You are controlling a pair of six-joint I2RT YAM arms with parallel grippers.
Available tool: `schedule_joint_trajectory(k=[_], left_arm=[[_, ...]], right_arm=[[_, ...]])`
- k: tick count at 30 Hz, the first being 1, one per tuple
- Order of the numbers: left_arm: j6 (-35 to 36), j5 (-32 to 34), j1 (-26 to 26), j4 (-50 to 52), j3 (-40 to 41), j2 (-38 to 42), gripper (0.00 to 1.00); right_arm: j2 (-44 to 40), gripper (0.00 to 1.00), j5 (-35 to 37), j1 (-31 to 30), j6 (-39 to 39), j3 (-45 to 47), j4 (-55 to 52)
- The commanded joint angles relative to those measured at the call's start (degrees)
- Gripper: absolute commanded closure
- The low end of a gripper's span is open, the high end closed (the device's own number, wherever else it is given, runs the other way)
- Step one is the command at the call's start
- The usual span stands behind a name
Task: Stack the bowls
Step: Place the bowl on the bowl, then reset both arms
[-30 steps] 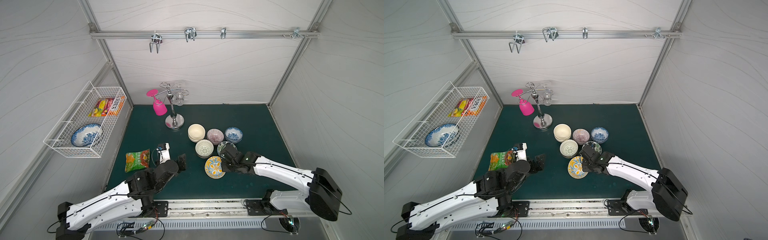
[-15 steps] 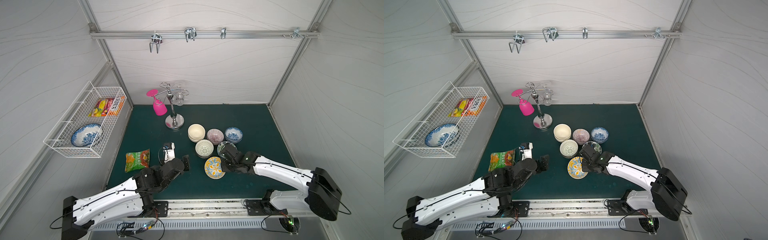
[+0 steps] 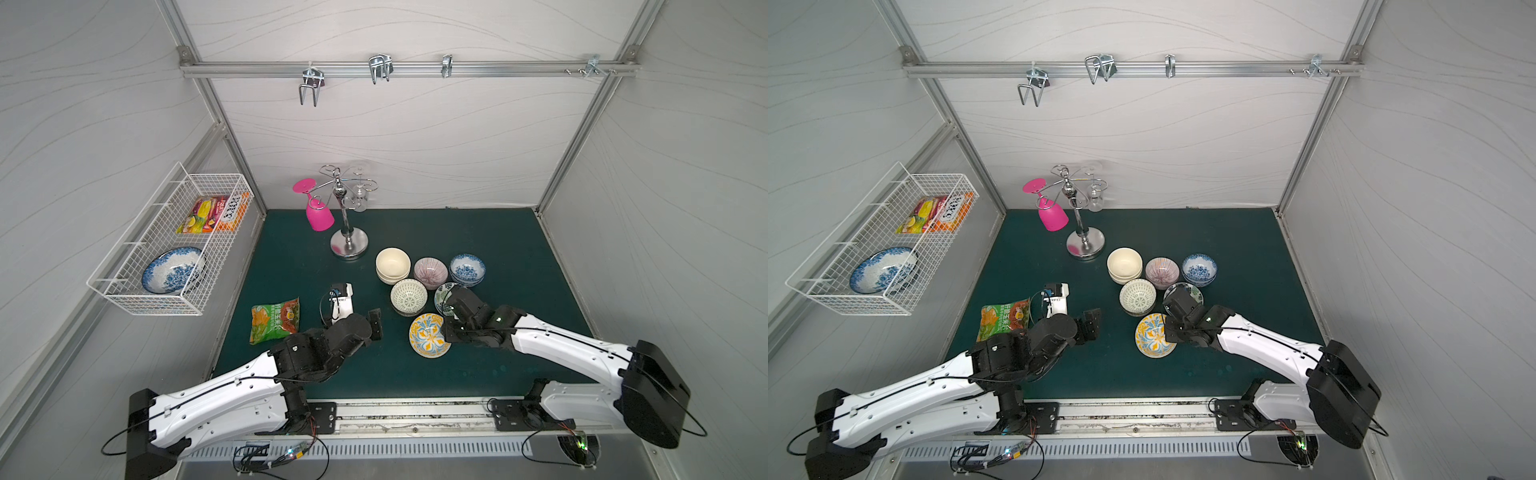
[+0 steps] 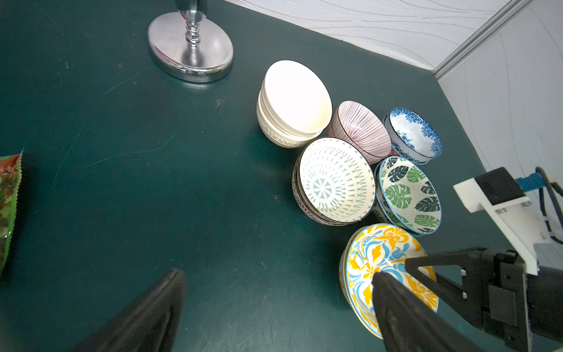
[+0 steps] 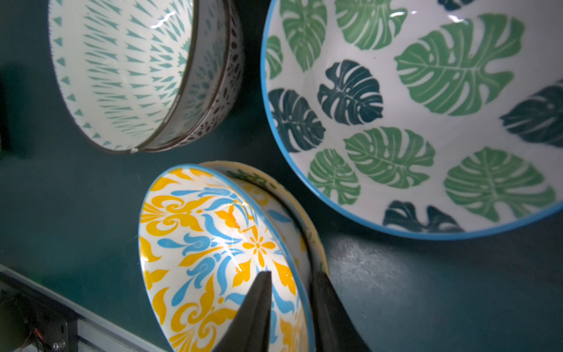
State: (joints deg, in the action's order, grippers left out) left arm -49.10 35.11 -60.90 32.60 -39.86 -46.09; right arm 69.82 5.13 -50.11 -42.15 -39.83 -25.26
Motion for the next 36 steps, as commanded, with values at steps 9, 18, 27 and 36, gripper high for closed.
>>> schedule_joint_trajectory(k=[9, 18, 27, 36], left_arm=[[3.6, 0.1, 0.6, -2.0, -2.7, 0.0, 0.00], [9.1, -0.4, 2.8, -3.7, -5.1, -0.3, 0.00], [16.6, 8.7, 3.5, -2.5, -8.8, -1.9, 0.00], [29.3, 0.3, 28.4, -12.3, -2.4, -0.1, 0.00]], right_arm=[[-4.2, 0.29, -3.2, 1.8, 3.0, 0.9, 1.3], [-11.9, 0.01, 0.1, 6.2, 4.5, 0.3, -2.4], [-22.5, 0.01, 6.7, 14.1, 6.2, 0.3, -5.6], [-31.8, 0.01, 29.6, 16.1, 16.3, 10.3, 6.9]])
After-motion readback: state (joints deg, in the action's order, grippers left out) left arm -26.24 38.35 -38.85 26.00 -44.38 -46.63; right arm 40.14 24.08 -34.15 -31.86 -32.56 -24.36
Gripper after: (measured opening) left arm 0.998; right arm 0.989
